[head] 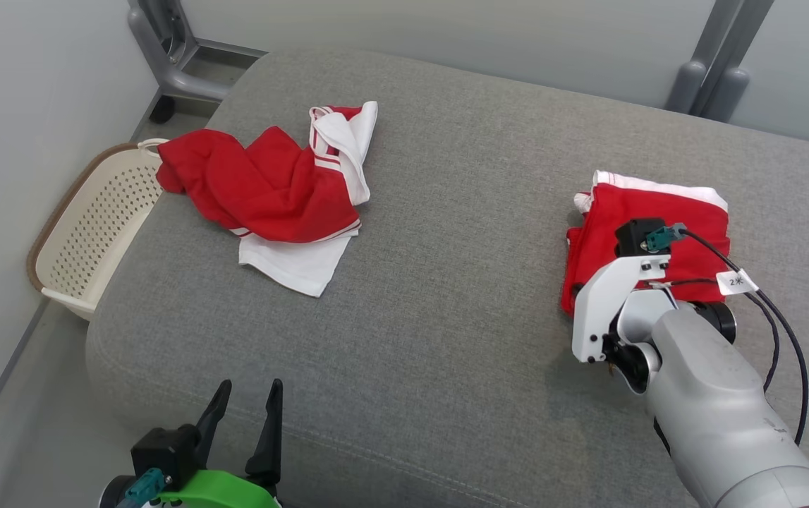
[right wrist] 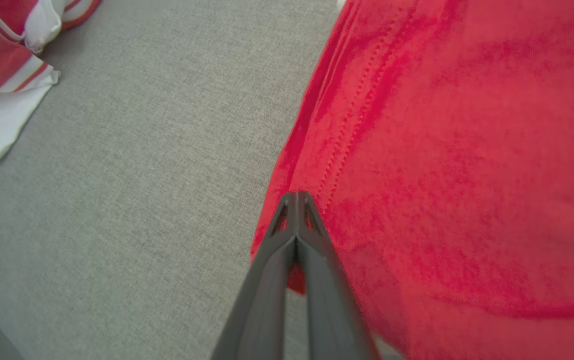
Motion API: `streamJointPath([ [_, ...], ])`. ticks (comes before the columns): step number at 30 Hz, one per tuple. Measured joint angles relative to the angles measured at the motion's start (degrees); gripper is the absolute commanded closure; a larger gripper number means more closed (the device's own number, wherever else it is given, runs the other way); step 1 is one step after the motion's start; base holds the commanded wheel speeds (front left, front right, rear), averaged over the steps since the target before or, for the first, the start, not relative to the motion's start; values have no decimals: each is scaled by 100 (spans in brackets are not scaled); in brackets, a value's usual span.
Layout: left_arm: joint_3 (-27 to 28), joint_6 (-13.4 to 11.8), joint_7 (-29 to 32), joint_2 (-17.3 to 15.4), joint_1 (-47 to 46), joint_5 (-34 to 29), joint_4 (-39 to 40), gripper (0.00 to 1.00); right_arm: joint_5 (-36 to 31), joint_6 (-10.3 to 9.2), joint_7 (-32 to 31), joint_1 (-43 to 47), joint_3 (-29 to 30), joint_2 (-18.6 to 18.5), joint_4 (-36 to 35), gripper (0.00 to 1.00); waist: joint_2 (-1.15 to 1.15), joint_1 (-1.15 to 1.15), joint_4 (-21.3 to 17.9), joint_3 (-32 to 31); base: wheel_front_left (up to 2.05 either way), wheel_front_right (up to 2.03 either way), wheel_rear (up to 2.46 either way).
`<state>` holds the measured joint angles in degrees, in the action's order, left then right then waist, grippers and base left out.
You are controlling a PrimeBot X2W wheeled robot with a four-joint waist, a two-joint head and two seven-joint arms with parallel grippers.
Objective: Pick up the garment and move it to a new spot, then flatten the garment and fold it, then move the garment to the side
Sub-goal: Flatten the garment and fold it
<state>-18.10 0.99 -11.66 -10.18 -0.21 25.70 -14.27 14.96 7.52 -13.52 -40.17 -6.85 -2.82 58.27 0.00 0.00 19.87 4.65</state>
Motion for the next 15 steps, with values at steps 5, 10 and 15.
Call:
streamJointPath([
  [5, -13, -3, -10, 3, -1, 36, -36, 0, 193, 0, 10, -4, -233, 3, 186, 100, 0, 0, 128, 34, 0, 0, 0],
  [10, 7, -38, -27, -1, -2, 55, -63, 0, 589, 0, -40, -59, -525, 2, 198, 100, 0, 0, 104, -10, 0, 0, 0],
  [15, 38, -78, -51, -32, 4, 91, -53, 0, 983, 0, -175, -369, -740, 7, -75, 0, 0, 0, -39, -111, 0, 0, 0],
])
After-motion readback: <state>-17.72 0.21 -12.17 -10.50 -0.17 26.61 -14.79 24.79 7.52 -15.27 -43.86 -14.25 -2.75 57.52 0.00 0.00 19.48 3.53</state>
